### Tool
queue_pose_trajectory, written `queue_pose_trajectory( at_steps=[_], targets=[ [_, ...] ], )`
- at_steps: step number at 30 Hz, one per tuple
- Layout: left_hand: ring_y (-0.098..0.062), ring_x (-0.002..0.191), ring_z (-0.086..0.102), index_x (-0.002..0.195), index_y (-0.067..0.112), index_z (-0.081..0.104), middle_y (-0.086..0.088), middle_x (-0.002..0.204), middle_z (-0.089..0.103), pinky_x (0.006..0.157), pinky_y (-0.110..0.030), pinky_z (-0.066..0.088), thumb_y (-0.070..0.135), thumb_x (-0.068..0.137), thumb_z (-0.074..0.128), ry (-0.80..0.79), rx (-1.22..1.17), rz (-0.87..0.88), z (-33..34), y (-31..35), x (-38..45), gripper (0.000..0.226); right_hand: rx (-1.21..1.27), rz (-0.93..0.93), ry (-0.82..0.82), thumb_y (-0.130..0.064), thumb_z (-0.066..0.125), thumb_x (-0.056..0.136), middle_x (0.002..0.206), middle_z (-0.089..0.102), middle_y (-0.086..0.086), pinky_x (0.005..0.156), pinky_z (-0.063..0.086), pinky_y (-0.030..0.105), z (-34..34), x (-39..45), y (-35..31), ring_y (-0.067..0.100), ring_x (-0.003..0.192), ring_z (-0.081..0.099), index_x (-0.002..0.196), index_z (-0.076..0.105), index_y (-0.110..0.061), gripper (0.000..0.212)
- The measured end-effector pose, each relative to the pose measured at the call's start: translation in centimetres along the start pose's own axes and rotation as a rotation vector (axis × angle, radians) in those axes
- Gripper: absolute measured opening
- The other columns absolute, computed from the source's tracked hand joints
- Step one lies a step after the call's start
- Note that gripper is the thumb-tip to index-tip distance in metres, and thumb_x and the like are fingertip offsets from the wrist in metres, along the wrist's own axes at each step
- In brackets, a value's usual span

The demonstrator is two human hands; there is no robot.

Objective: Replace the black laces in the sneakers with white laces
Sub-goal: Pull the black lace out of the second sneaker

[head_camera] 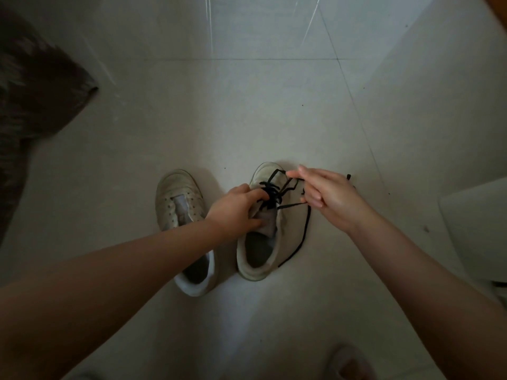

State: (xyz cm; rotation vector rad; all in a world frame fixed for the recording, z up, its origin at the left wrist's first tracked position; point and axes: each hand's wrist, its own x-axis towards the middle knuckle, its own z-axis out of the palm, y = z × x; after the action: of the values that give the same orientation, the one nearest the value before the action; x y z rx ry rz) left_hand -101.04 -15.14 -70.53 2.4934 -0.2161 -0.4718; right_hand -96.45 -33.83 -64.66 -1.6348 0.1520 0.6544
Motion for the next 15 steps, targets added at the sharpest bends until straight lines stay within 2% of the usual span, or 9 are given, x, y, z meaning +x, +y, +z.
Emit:
queue_pose_trajectory(
  at_steps=[3, 5, 8, 10, 11, 13, 15],
  targets=[
    [-0.019, 0.098, 0.053, 0.134, 0.034, 0.043, -0.001, 0.111, 0.049, 0.066, -0.026, 0.037, 0.043, 0.084, 0.063, 0.008, 0.046, 0.001, 0.0, 0.0, -0.2, 0.055, 0.131, 0.099, -0.059, -0.024, 0.039, 0.100, 0.039, 0.031, -0.007, 0.060, 0.044, 0.018, -0.6, 0.1, 0.2, 0.006, 0.036, 0.030, 0.112, 0.061, -0.008, 0.030],
    [-0.020, 0.098, 0.055, 0.135, 0.035, 0.041, -0.001, 0.112, 0.050, 0.066, -0.026, 0.037, 0.046, 0.085, 0.061, 0.019, 0.083, 0.007, 0.1, -0.1, -0.3, 0.055, 0.246, 0.116, -0.055, -0.021, 0.036, 0.100, 0.039, 0.032, -0.007, 0.058, 0.046, 0.018, -1.0, 0.1, 0.4, 0.006, 0.036, 0.032, 0.112, 0.059, -0.009, 0.029],
    [-0.020, 0.099, 0.056, 0.137, 0.035, 0.039, -0.001, 0.114, 0.051, 0.067, -0.026, 0.037, 0.047, 0.085, 0.060, 0.033, 0.094, 0.002, 0.0, -0.3, -0.3, 0.058, 0.592, 0.057, 0.000, -0.018, 0.042, 0.094, 0.055, 0.045, -0.006, 0.068, 0.049, 0.023, -1.8, 0.1, 0.1, 0.008, 0.050, 0.044, 0.095, 0.064, -0.011, 0.023],
    [-0.020, 0.099, 0.055, 0.138, 0.034, 0.039, -0.001, 0.114, 0.051, 0.067, -0.026, 0.037, 0.046, 0.085, 0.061, 0.037, 0.090, 0.000, -0.1, -0.4, -0.4, 0.059, 0.741, 0.087, 0.051, -0.023, 0.047, 0.089, 0.059, 0.044, -0.003, 0.069, 0.046, 0.026, -2.6, 0.3, -0.4, 0.011, 0.055, 0.044, 0.079, 0.064, -0.012, 0.023],
    [-0.020, 0.098, 0.055, 0.138, 0.034, 0.038, -0.001, 0.114, 0.051, 0.066, -0.025, 0.037, 0.046, 0.085, 0.060, 0.036, 0.094, -0.001, -0.1, -0.3, -0.4, 0.059, 0.708, 0.129, 0.072, -0.027, 0.046, 0.091, 0.055, 0.040, -0.004, 0.063, 0.043, 0.024, -2.9, 0.3, -0.6, 0.010, 0.050, 0.040, 0.075, 0.061, -0.012, 0.027],
    [-0.019, 0.097, 0.055, 0.137, 0.034, 0.038, -0.001, 0.113, 0.051, 0.065, -0.025, 0.036, 0.046, 0.085, 0.060, 0.031, 0.103, -0.002, -0.1, -0.3, -0.3, 0.058, 0.355, 0.195, 0.074, -0.034, 0.046, 0.096, 0.045, 0.029, -0.008, 0.048, 0.036, 0.019, -3.3, 0.3, -0.5, 0.007, 0.038, 0.028, 0.080, 0.062, -0.010, 0.032],
    [-0.019, 0.098, 0.055, 0.137, 0.034, 0.038, 0.000, 0.113, 0.051, 0.065, -0.025, 0.036, 0.046, 0.085, 0.061, 0.028, 0.108, -0.002, -0.1, -0.1, -0.2, 0.058, 0.027, 0.166, 0.053, -0.026, 0.049, 0.097, 0.042, 0.024, -0.010, 0.041, 0.032, 0.017, -3.4, 0.3, -0.4, 0.004, 0.035, 0.022, 0.093, 0.066, -0.008, 0.025]
  ],
)
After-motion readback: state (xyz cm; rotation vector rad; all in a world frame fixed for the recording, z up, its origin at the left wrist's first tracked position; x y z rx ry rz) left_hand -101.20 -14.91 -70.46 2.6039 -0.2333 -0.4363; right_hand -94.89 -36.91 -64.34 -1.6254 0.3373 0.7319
